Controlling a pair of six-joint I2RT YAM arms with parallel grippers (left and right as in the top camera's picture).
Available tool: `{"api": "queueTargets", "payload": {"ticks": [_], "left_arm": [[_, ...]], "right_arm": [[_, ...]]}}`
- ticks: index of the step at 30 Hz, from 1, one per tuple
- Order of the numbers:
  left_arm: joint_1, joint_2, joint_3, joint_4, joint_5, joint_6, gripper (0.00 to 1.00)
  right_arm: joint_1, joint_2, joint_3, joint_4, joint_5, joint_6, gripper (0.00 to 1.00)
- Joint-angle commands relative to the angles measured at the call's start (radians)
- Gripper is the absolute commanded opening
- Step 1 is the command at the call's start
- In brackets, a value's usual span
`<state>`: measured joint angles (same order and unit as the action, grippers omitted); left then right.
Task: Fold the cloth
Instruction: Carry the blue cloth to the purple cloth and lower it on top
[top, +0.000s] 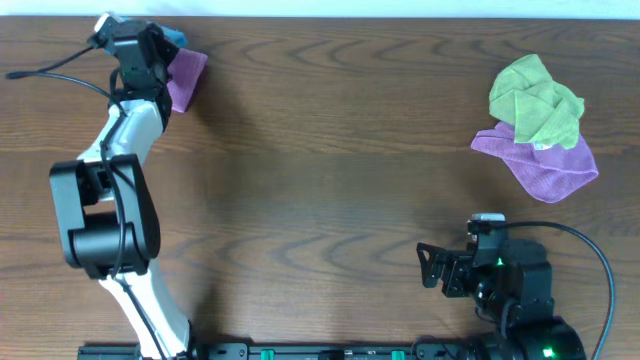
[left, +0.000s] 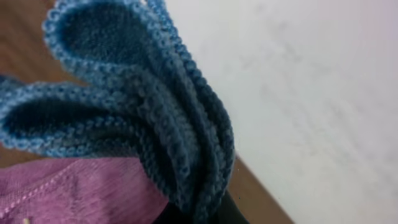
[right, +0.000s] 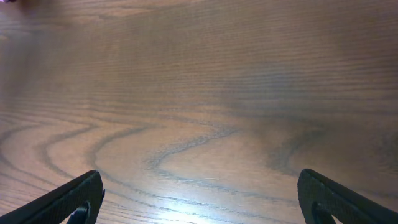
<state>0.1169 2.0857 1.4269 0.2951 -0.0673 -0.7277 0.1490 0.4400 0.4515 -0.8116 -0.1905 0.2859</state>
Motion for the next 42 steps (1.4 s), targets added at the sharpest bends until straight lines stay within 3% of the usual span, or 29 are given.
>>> {"api": "queueTargets", "payload": {"ticks": [1, 7, 15, 23, 26, 31, 36, 42], "left_arm": [[0.005, 0.042, 0.024, -0.004, -0.006, 0.025, 0.06], [0.005, 0.048, 0.023, -0.078, 0.015, 0.025, 0.07], [0.008, 0.046, 0.023, -0.216, 0.09, 0.025, 0.19], [0.008, 0.046, 0.023, -0.323, 0.143, 0.026, 0.18], [0.008, 0.046, 0.023, -0.348, 0.143, 0.026, 0.3], [0.008, 0.031, 0.023, -0.35, 0.146, 0.045, 0.68], [0.008, -0.02, 0.023, -0.352, 0.146, 0.142, 0.98], [0.008, -0.087, 0.023, -0.39, 0.145, 0.167, 0.95]], "right_arm": [[-0.007, -0.003, -0.001, -0.001, -0.008, 0.017, 0.99], [-0.007, -0.003, -0.001, -0.001, -0.008, 0.017, 0.99], [-0.007, -0.003, -0.001, -0.001, -0.008, 0.017, 0.99], [-0.007, -0.003, -0.001, -0.001, -0.008, 0.017, 0.99], [-0.007, -0.003, -0.001, -0.001, -0.008, 0.017, 0.99], [-0.007, -0.003, -0.001, -0.001, -0.008, 0.017, 0.99], [-0.007, -0.003, -0.001, -0.001, -0.008, 0.017, 0.99], [-0.007, -0.003, -0.001, -0.001, -0.008, 0.017, 0.99]]}}
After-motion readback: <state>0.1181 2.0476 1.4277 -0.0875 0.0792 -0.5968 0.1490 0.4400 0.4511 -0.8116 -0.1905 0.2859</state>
